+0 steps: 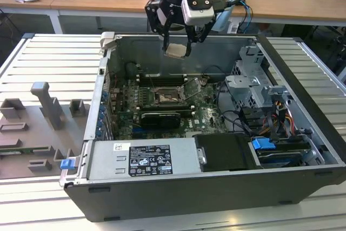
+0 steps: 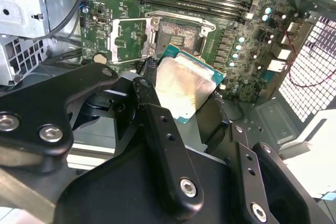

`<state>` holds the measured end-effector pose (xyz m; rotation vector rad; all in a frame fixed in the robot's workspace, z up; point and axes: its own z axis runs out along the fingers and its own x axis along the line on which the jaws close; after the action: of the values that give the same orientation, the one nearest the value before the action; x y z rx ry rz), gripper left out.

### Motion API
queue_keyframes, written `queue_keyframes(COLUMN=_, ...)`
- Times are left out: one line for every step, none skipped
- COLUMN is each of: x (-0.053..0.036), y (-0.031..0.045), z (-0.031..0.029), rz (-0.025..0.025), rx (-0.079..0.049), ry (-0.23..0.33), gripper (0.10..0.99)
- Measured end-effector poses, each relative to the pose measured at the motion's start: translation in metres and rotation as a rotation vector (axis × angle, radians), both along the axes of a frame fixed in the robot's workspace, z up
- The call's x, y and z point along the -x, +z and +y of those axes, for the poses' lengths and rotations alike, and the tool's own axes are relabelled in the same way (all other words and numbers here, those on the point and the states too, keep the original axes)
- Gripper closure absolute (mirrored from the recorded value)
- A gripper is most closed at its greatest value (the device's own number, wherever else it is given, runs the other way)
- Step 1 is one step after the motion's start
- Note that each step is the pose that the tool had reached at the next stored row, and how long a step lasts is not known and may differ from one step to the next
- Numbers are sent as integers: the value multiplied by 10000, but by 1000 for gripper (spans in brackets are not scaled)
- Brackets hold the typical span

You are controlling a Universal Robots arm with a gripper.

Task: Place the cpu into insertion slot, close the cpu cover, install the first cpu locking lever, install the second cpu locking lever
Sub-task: 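Place the cpu into insertion slot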

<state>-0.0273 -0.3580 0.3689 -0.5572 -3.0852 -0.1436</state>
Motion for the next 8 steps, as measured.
queue_keyframes(x=0, y=0, z=0, rz=0, rx=0, ry=-44, gripper=545)
queue_keyframes(x=0, y=0, z=0, rz=0, rx=1, ry=-119, gripper=545)
queue_keyframes(x=0, y=0, z=0, rz=0, rx=0, ry=-162, gripper=545)
queue_keyframes(x=0, y=0, z=0, rz=0, rx=0, ry=-195, gripper=545)
queue_keyframes(x=0, y=0, z=0, rz=0, rx=1, ry=-238, gripper=545)
queue_keyframes(x=0, y=0, z=0, rz=0, rx=0, ry=-269, gripper=545)
queue_keyframes(x=0, y=0, z=0, rz=0, rx=0, ry=-323, gripper=545)
queue_keyframes(x=0, y=0, z=0, rz=0, rx=0, ry=-391, gripper=545)
